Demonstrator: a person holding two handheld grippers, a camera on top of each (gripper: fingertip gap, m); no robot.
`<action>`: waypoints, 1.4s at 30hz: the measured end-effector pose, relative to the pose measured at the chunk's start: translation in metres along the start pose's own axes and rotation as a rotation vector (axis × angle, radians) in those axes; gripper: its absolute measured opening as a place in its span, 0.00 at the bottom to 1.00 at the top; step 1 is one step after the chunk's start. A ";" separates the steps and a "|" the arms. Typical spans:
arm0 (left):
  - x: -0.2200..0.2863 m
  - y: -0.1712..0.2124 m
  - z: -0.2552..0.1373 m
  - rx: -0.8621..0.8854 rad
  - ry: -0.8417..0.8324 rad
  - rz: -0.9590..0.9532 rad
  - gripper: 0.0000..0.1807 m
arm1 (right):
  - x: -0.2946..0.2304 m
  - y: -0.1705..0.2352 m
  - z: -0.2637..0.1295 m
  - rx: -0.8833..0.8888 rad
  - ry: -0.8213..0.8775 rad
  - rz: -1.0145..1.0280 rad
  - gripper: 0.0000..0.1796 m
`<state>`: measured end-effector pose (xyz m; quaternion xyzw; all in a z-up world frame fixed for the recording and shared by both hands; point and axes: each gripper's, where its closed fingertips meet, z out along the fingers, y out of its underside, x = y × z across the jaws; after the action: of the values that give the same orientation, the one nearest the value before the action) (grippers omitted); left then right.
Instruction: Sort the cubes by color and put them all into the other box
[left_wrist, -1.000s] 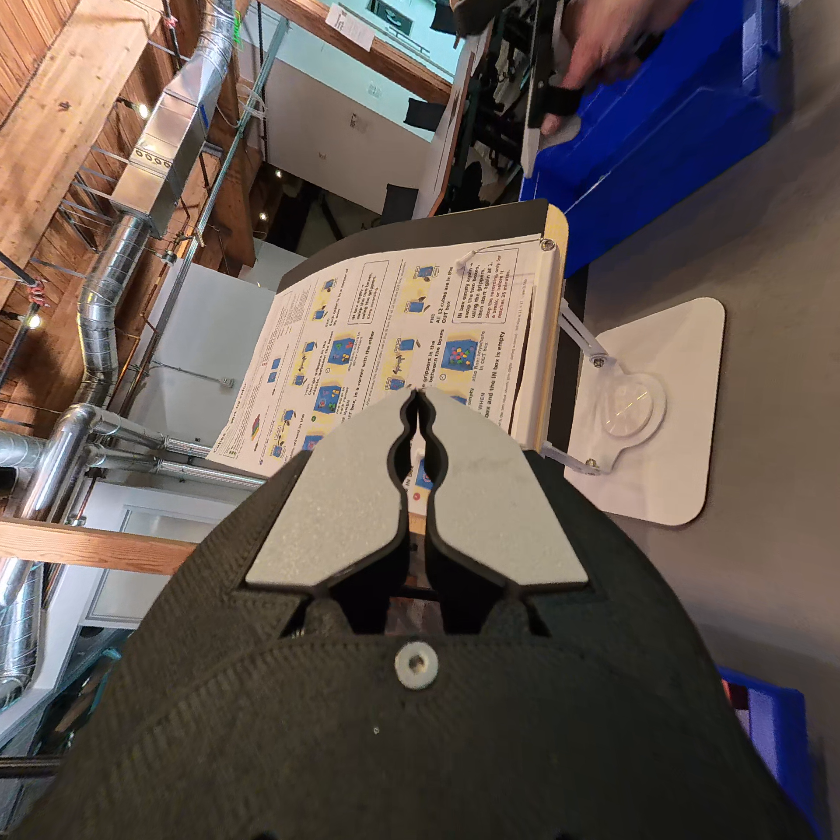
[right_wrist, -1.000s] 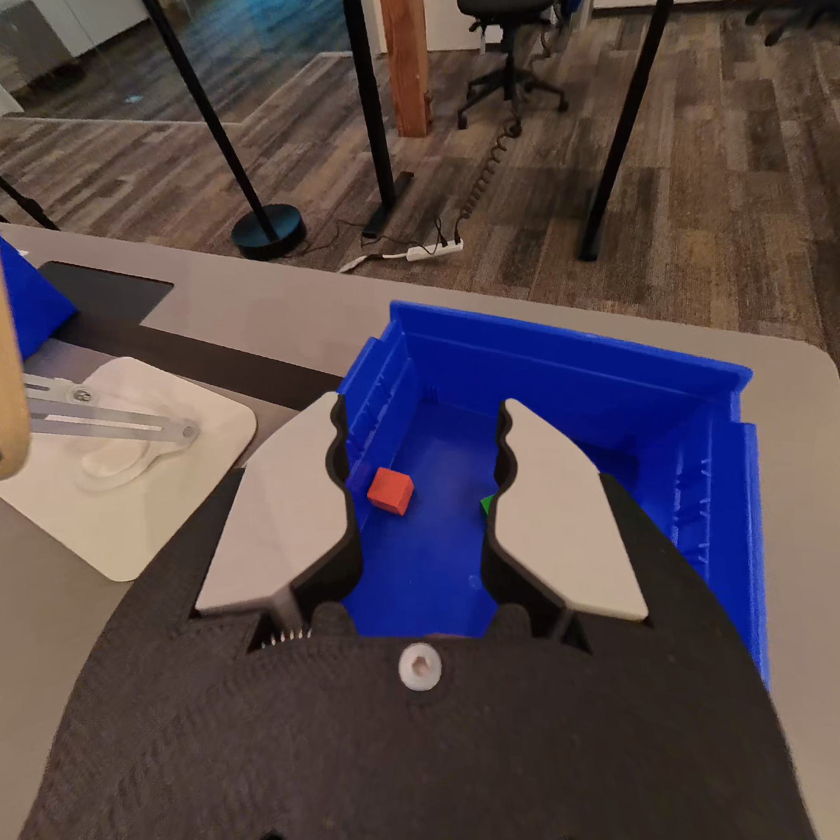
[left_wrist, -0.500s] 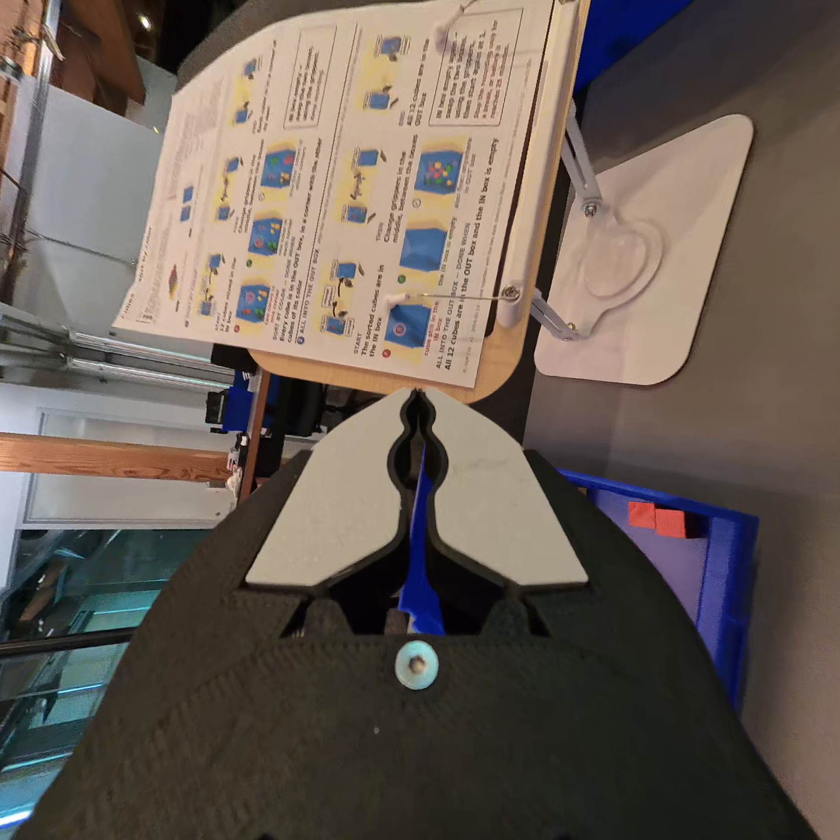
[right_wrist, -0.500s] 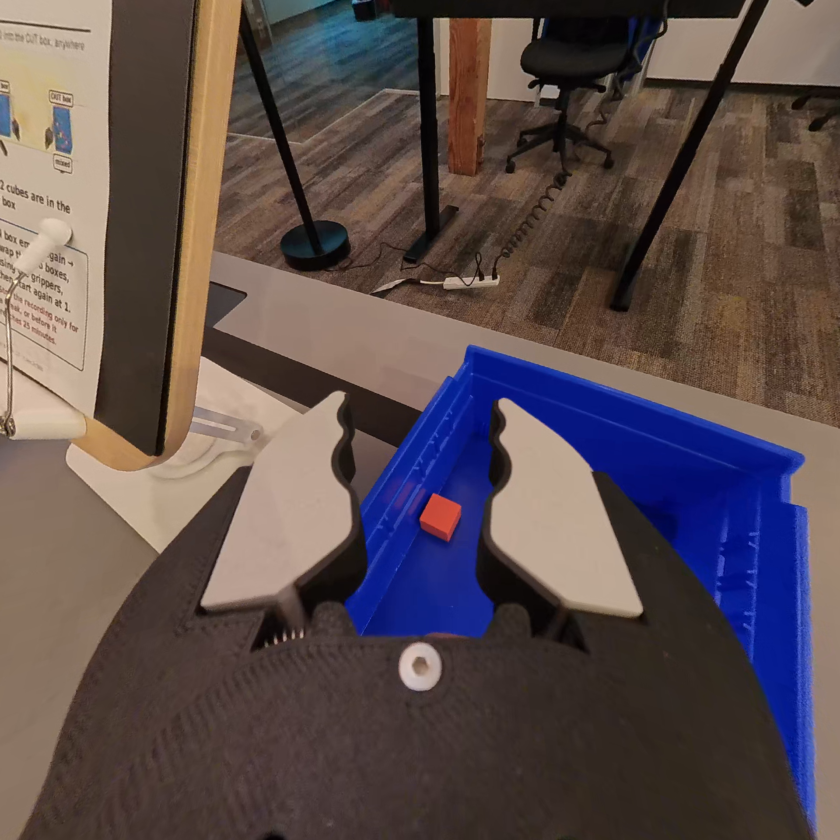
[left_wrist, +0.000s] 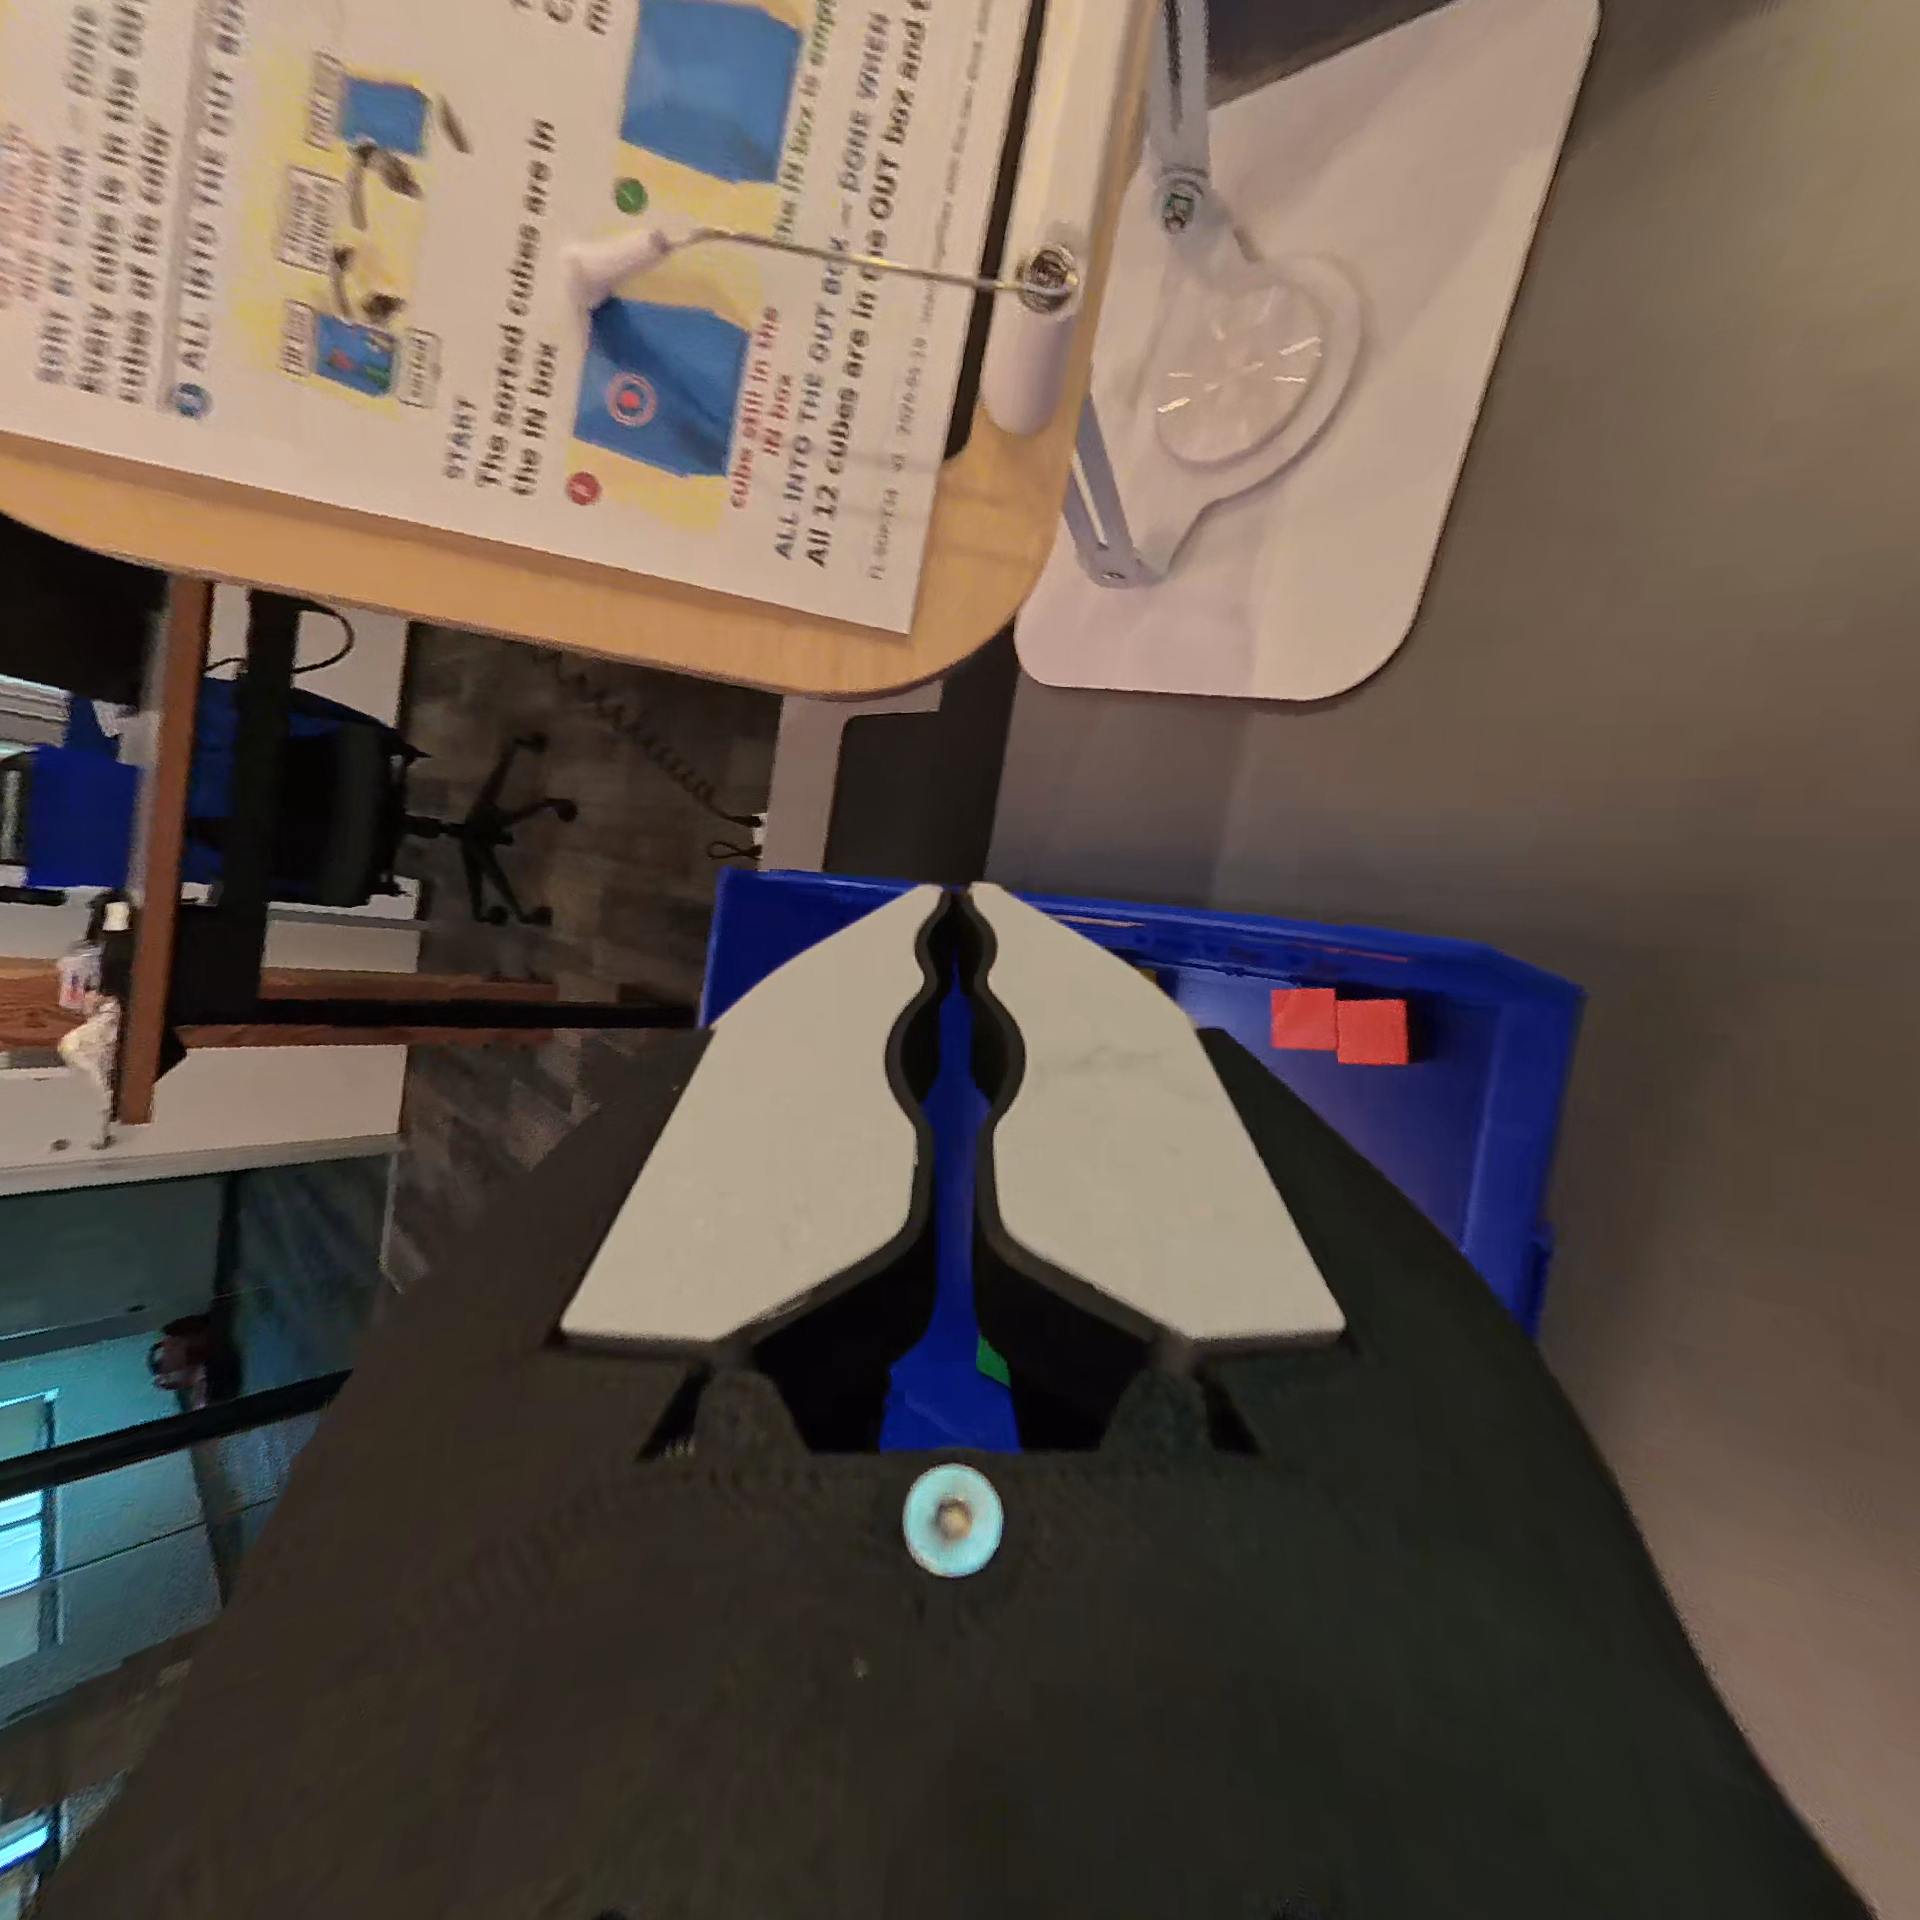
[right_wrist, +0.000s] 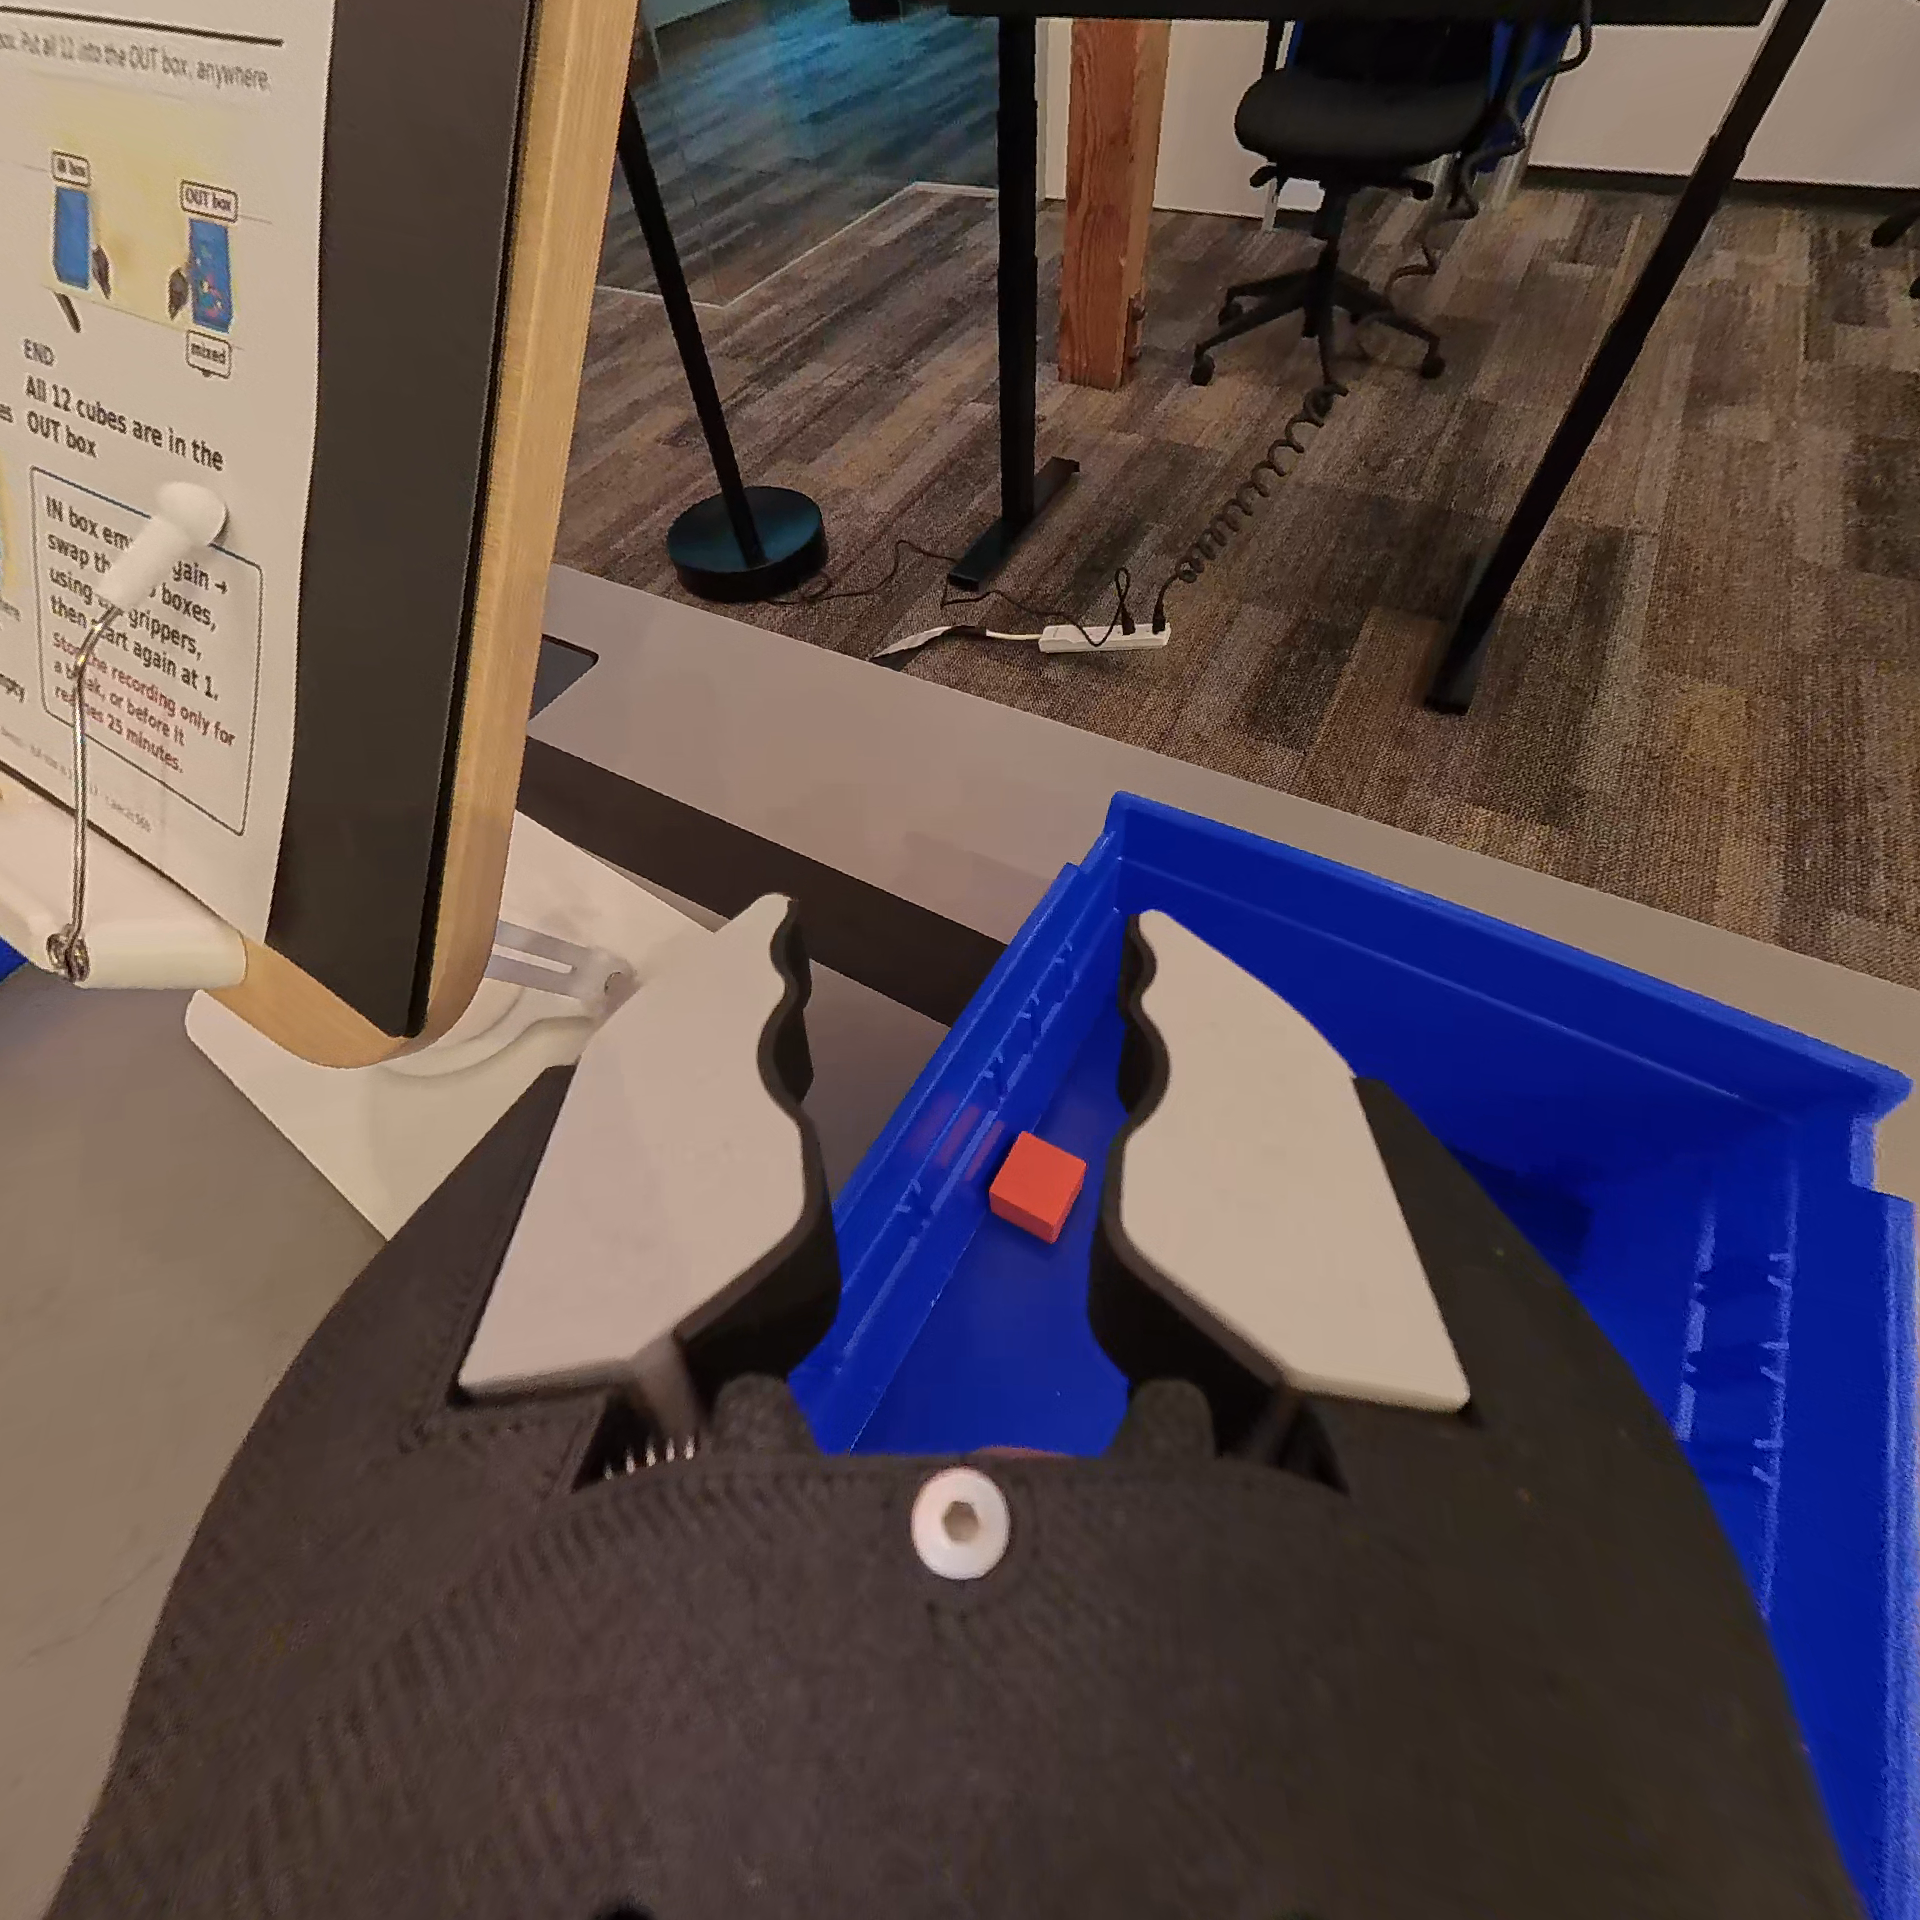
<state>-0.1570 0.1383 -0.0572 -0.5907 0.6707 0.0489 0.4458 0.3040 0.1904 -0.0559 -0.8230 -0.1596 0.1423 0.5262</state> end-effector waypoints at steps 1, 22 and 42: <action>0.006 0.003 0.004 -0.005 0.036 -0.001 0.00 | -0.001 0.000 0.001 -0.002 -0.002 -0.001 0.32; 0.048 0.092 0.096 -0.251 0.266 -0.058 0.15 | -0.021 0.005 0.013 -0.047 -0.033 -0.050 0.32; 0.063 0.111 0.126 -0.293 0.298 -0.054 0.16 | -0.031 0.009 0.019 -0.061 -0.066 -0.063 0.32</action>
<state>-0.1761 0.1989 -0.2252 -0.6676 0.6990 0.0461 0.2521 0.2695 0.1903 -0.0695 -0.8282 -0.2068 0.1477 0.4995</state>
